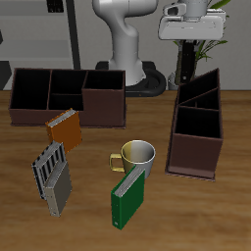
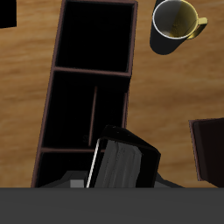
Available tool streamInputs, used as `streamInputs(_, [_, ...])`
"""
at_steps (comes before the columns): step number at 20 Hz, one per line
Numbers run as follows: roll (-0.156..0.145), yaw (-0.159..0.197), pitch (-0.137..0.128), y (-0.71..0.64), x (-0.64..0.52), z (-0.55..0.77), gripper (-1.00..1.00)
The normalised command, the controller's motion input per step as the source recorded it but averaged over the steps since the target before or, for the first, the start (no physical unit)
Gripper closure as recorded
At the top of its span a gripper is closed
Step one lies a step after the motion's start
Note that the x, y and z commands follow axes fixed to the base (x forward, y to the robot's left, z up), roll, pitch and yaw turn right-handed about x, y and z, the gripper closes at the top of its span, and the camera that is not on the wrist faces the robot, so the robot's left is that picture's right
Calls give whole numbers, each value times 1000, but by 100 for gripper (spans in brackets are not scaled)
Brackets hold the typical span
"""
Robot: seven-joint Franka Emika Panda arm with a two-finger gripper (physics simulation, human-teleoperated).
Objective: Place the black book into the left desk caddy's left compartment
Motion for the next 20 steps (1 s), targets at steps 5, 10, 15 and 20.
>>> streamInputs(5, [27,22,11,222,-299,-85,100])
streamInputs(10, [48,49,-8,242,-308,-124,100])
streamInputs(15, [22,5,9,94,-126,-88,100])
streamInputs(20, [25,14,28,142,-10,-152,100])
